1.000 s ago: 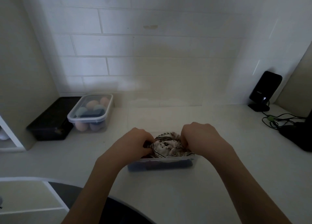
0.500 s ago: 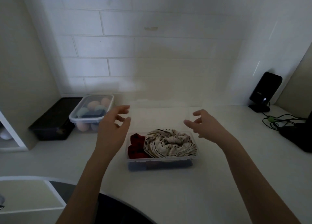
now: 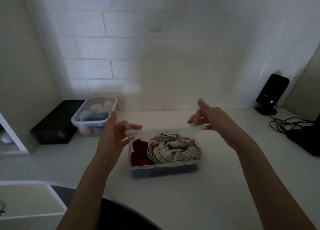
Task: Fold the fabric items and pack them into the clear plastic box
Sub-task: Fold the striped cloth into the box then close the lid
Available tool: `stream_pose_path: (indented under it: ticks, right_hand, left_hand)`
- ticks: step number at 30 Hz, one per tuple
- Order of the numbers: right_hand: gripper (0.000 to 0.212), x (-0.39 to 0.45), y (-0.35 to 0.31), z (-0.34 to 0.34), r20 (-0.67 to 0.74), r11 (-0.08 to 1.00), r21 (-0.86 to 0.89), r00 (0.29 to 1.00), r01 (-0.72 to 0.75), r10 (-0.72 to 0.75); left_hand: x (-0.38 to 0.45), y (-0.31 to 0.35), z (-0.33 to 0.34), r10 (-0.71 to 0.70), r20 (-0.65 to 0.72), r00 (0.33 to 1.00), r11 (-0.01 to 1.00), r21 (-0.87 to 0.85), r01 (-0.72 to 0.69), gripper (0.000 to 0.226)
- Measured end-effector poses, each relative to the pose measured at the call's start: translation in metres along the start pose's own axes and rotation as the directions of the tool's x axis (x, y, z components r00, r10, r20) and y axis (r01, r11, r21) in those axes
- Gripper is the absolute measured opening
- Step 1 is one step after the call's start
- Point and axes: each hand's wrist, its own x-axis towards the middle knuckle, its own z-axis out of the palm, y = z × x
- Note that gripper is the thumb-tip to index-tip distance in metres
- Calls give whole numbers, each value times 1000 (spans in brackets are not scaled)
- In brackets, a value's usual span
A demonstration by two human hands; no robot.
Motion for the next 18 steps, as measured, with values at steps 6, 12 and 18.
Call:
stream_pose_path:
  ticks: [6,12,18]
  right_hand:
    - [25,-2,5,5,273,921,-383,961,72,38]
    - [51,1,17,15,397,879,-475,904,51,162]
    - [60,4,21,18,434,896,-443,881,25,190]
  left_hand:
    - [-11,1,-8,-13,205,979,858,504,-94,39]
    - [-18,1,-3,-87,428,900,708,661,-247,27]
    - [-15,-13,-8,-84,471,878,724,635,-271,39]
